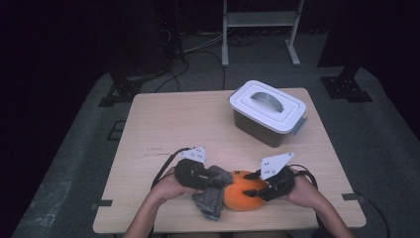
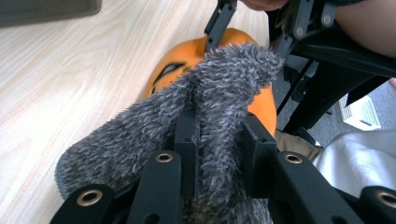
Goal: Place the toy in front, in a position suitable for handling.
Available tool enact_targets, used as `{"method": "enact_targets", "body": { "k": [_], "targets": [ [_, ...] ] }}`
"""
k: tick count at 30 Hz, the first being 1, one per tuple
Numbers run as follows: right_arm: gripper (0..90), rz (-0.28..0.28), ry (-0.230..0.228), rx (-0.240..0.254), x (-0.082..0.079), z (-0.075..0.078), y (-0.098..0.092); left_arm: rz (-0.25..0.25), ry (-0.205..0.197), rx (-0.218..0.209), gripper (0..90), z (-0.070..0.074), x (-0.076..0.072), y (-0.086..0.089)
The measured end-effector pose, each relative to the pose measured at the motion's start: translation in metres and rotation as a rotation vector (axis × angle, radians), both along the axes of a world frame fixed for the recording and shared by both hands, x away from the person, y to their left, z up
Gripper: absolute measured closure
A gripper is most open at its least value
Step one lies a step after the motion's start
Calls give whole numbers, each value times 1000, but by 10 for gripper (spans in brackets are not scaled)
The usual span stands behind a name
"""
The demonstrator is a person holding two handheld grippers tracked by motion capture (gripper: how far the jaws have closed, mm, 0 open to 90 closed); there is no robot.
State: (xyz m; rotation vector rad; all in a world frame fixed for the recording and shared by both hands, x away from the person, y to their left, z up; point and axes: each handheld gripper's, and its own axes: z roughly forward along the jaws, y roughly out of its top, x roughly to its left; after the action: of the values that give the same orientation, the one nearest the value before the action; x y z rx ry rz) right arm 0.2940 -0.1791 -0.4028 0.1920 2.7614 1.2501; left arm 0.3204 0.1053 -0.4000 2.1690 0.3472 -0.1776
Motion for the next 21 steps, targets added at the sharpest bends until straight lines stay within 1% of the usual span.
{"method": "enact_targets", "body": {
  "k": [1, 2, 3, 4, 5, 6, 7, 8, 9, 10, 11, 14, 15, 17, 18, 19, 20, 21],
  "targets": [
    [504, -2, 4, 3, 1, 0, -2, -1, 1, -2, 715, -1, 0, 0],
    [500, -8, 19, 3, 3, 0, -8, -1, 4, -4, 714, -1, 0, -1],
    [495, -11, 26, 4, 4, 0, -9, -8, -4, -18, 714, -1, 0, -3],
    [482, -13, 33, 6, 5, 1, -10, -8, -4, -18, 714, -1, 0, -3],
    [458, -17, 41, 7, 5, 1, -10, -12, 0, -32, 715, -1, -1, -5],
    [458, -17, 41, 7, 5, 1, -10, -14, -1, -31, 715, -1, 0, -6],
    [398, -21, 38, 3, 4, 4, -7, -15, -1, -30, 716, -1, 0, -9],
    [377, -23, 40, -1, 3, 5, -6, -13, -4, -28, 716, 0, 1, -11],
    [377, -23, 40, -1, 3, 5, -6, -13, -4, -28, 716, 0, 1, -11],
    [351, -29, 50, -5, 2, 7, -4, -14, 0, -32, 716, 1, 2, -11],
    [314, -38, 44, -10, -1, 11, 0, -16, 5, -41, 716, 1, 2, -13],
    [294, -41, 37, -7, -3, 13, 4, -27, 7, -47, 717, 2, 2, -15],
    [280, -50, 34, -21, -5, 14, 8, -28, 5, -43, 717, 3, 1, -18],
    [287, -60, 19, -35, -6, 12, 11, -24, 2, -33, 717, 3, 0, -19],
    [287, -60, 19, -35, -6, 12, 11, -24, 2, -33, 717, 3, 0, -19],
    [321, -85, 23, -40, -6, 8, 15, -21, 4, -25, 717, 1, 1, -17],
    [321, -85, 23, -40, -6, 8, 15, -21, 4, -25, 717, 1, 1, -17],
    [414, -87, 4, -56, -8, 5, 19, -17, 7, -23, 717, 0, 1, -16]
  ]
}}
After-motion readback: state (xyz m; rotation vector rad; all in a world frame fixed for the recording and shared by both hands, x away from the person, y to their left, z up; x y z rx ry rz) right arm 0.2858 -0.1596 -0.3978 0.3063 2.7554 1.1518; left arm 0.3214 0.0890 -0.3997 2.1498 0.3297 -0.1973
